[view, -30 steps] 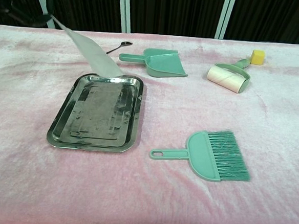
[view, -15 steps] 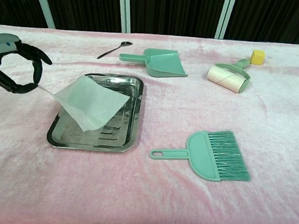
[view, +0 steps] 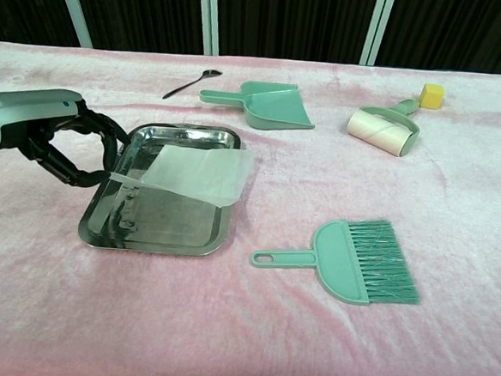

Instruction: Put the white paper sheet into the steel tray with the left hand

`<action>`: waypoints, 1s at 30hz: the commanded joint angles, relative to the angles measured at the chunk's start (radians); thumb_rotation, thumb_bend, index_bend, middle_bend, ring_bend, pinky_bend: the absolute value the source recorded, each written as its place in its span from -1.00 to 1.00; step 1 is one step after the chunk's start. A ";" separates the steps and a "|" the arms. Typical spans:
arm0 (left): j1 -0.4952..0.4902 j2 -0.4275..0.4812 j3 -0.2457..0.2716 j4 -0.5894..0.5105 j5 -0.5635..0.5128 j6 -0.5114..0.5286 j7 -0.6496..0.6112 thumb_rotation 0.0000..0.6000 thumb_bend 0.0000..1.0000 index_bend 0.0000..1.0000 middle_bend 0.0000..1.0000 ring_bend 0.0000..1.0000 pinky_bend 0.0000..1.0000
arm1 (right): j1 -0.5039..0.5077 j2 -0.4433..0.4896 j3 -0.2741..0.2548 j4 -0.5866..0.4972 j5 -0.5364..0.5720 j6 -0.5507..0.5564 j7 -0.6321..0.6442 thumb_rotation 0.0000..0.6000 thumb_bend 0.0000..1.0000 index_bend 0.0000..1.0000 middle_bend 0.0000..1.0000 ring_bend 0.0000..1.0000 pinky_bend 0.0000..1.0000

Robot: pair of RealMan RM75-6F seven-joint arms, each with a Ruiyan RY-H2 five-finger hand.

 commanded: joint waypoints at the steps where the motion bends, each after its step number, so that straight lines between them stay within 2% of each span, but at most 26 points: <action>1: -0.013 0.001 0.010 -0.009 -0.032 0.017 0.037 1.00 -0.03 0.31 -0.68 -1.00 -1.00 | 0.000 0.000 0.000 0.000 0.000 0.001 0.000 1.00 -0.47 -0.91 -0.98 -0.79 -0.64; 9: -0.024 -0.069 0.011 0.026 -0.117 0.089 0.092 1.00 -0.04 0.31 -0.69 -1.00 -1.00 | 0.000 0.000 0.000 0.000 0.002 0.001 -0.001 1.00 -0.47 -0.91 -0.98 -0.79 -0.63; 13: -0.033 -0.102 -0.019 0.007 -0.182 0.097 0.084 1.00 -0.03 0.31 -0.69 -1.00 -1.00 | -0.001 0.000 0.000 -0.001 0.002 0.002 -0.003 1.00 -0.47 -0.91 -0.98 -0.79 -0.63; 21: -0.044 -0.154 -0.034 -0.009 -0.177 0.180 0.121 1.00 -0.03 0.30 -0.69 -1.00 -1.00 | 0.000 0.000 -0.002 -0.001 0.000 0.000 -0.003 1.00 -0.47 -0.91 -0.98 -0.79 -0.63; 30: -0.051 -0.159 -0.036 0.038 -0.205 0.168 0.136 1.00 -0.04 0.30 -0.71 -1.00 -1.00 | -0.001 0.001 -0.001 -0.002 0.001 0.000 0.000 1.00 -0.47 -0.91 -0.98 -0.79 -0.63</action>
